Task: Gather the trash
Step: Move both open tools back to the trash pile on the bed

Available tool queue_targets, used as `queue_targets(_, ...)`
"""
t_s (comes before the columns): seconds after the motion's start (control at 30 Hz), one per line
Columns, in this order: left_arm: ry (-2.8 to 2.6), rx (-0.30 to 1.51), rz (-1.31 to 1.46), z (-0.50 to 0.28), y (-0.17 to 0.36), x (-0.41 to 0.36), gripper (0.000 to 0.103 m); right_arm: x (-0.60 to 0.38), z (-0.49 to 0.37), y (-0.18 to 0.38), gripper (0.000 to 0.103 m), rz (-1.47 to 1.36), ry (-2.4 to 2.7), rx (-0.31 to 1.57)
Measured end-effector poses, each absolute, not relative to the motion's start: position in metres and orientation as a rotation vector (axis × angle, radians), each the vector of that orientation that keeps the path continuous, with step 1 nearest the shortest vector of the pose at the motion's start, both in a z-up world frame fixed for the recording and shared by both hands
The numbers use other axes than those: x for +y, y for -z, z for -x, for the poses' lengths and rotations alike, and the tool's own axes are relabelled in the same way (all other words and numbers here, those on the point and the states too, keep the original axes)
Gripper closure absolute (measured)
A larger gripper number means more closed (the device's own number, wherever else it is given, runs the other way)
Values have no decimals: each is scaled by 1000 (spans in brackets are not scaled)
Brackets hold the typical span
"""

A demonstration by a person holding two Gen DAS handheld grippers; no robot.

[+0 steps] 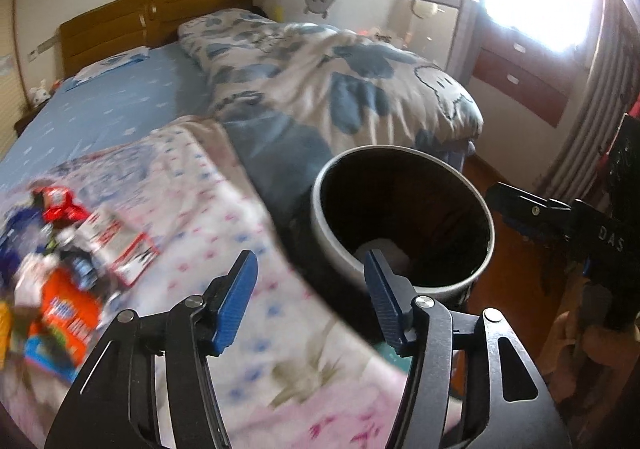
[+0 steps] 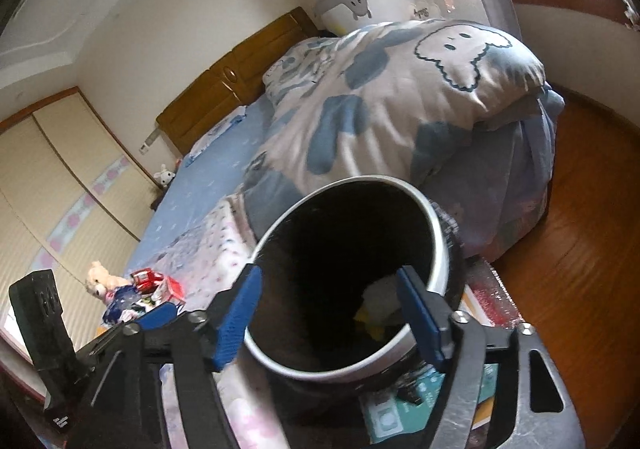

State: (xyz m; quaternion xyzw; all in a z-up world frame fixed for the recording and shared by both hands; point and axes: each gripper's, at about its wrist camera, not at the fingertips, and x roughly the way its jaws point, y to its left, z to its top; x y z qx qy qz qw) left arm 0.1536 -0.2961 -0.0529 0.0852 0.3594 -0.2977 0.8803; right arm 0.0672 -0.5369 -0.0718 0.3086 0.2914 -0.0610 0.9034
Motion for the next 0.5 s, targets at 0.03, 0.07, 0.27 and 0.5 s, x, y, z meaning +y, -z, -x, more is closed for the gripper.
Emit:
queue_targets(0.03, 612, 747, -172, -152, 53, -289, 45, -531, -66, 71, 23, -635, 120, 598)
queue_targets(0.07, 603, 745, -165, -149, 54, -281, 45, -524, -65, 71, 22, -629, 112, 595)
queue_targets(0.27, 542, 752, -117, -138, 57, -235, 44, -475, -61, 70, 19, -598, 54, 596)
queue_targets(0.5, 472, 750, -75, -127, 59, -182, 43, -424, -64, 77, 18, -581, -27, 628)
